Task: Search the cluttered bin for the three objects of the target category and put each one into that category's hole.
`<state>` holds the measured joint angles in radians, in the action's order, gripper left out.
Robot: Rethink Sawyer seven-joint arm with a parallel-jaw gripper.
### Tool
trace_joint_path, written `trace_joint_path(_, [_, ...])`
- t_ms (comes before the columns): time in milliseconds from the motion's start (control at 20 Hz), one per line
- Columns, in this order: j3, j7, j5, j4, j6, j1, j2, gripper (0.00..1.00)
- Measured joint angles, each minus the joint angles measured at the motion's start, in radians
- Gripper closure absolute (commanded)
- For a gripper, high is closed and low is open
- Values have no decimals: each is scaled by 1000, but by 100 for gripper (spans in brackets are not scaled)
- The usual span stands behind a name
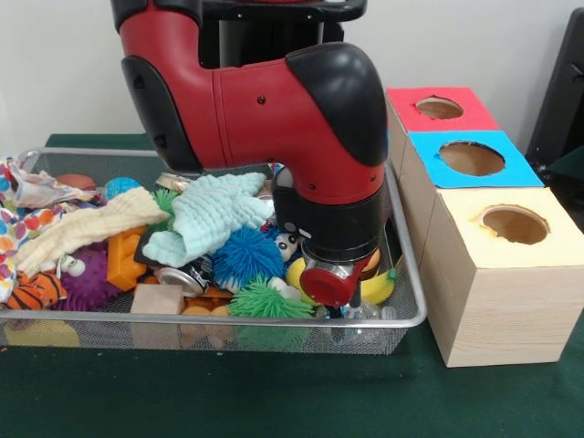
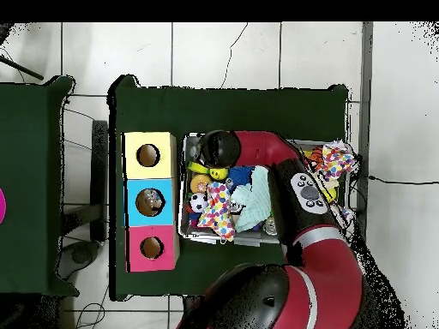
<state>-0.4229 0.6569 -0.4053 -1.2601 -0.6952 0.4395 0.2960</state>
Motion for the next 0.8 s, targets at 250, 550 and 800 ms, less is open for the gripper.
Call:
trace_joint_path(250, [5,0,-2,1,0,-6,3,0])
trace_joint_path(550, [9,0,-2,1,0,-24,12,0])
trace_joint_path(800, [18,0,-3,1,0,-43,22,0])
